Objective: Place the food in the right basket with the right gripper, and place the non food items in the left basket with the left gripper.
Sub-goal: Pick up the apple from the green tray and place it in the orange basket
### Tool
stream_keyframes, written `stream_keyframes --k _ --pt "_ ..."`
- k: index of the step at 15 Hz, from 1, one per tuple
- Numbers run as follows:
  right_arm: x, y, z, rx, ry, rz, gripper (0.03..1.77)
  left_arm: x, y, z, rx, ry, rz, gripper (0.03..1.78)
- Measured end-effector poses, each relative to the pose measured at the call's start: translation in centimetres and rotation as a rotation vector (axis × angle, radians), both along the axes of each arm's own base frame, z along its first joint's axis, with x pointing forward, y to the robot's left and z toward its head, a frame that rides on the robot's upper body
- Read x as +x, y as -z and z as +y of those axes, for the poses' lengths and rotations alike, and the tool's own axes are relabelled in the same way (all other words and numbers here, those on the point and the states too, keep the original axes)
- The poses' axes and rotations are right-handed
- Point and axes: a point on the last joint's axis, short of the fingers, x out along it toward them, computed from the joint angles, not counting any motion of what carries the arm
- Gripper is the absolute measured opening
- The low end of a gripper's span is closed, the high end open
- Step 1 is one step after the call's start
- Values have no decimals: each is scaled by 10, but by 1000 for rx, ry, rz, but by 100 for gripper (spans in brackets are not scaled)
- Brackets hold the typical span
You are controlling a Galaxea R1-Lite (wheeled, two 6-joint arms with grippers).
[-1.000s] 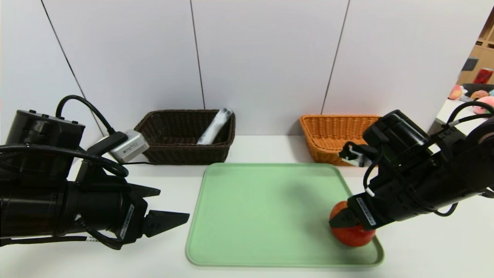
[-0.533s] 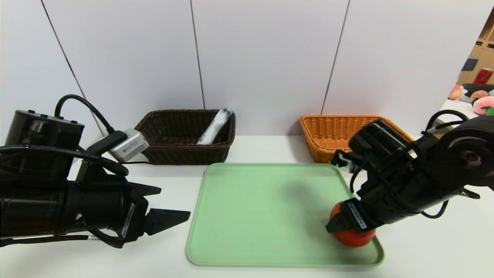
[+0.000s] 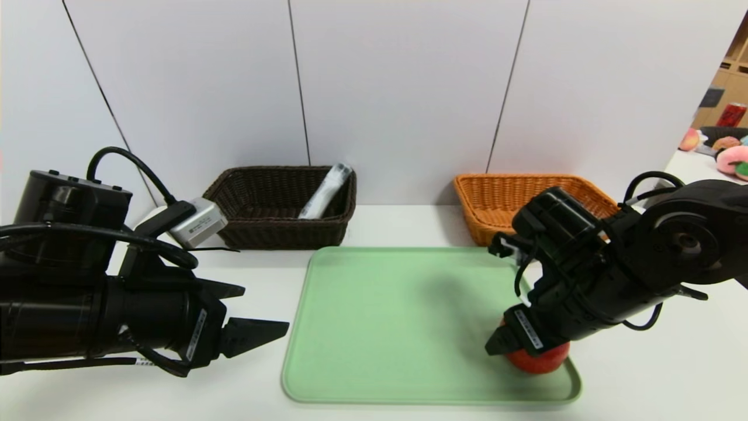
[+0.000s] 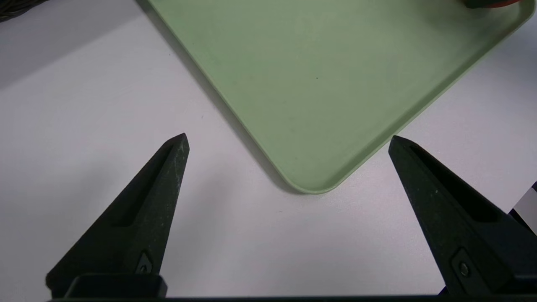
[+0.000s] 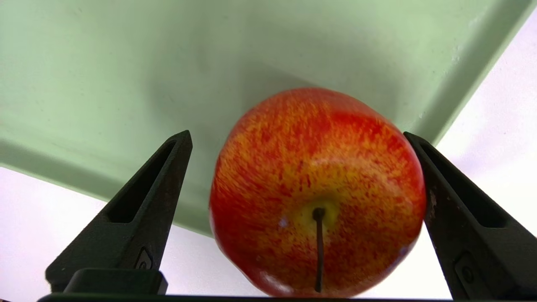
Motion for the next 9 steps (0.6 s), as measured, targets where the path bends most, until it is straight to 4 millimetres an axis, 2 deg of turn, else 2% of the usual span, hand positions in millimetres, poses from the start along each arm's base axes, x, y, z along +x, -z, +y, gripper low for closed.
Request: stream_keyframes --k 9 --pt "2 3 2 -1 2 4 170 0 0 0 0 -1 1 169"
